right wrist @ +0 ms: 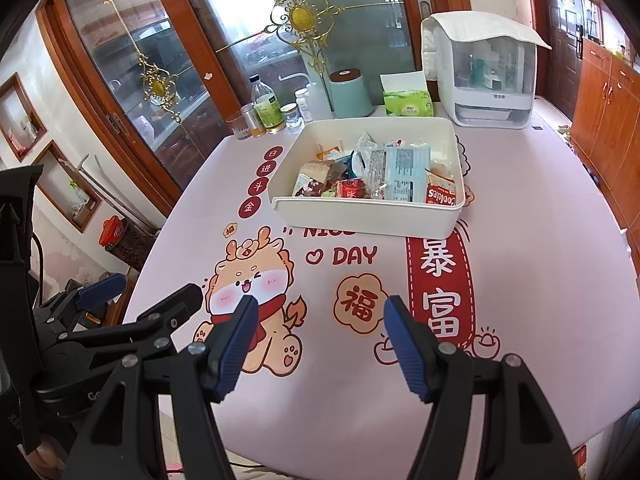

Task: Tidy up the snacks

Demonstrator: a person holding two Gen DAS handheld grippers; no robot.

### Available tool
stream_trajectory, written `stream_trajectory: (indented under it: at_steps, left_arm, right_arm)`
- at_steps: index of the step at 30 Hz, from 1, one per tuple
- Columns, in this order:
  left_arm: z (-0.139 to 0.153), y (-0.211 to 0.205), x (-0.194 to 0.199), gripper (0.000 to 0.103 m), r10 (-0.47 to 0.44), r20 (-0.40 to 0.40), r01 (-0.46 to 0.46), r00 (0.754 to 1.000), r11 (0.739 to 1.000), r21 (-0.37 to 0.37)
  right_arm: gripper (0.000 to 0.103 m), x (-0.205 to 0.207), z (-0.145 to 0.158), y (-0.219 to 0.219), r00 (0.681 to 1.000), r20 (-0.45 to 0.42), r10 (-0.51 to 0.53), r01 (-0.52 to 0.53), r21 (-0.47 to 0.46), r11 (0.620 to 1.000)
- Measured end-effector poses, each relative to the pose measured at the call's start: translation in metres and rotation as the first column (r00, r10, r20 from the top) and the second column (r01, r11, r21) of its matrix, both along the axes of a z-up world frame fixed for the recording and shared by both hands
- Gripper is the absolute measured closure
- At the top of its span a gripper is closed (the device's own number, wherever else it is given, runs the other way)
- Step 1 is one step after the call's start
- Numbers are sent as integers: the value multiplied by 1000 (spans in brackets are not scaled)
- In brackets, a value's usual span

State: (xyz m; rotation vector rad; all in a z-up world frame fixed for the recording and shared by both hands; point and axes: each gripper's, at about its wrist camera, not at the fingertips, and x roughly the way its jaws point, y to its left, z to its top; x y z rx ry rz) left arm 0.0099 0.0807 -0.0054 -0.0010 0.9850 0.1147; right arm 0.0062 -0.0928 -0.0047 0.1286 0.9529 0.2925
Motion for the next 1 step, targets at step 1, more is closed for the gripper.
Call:
stream_trajectory:
  at_steps: [1]
  left_arm:
    - [0, 1, 2, 5, -2, -2, 2, 1000, 1000, -1]
  right_arm:
    - [37, -1, -1, 1, 1000, -1, -2, 2, -1, 1000]
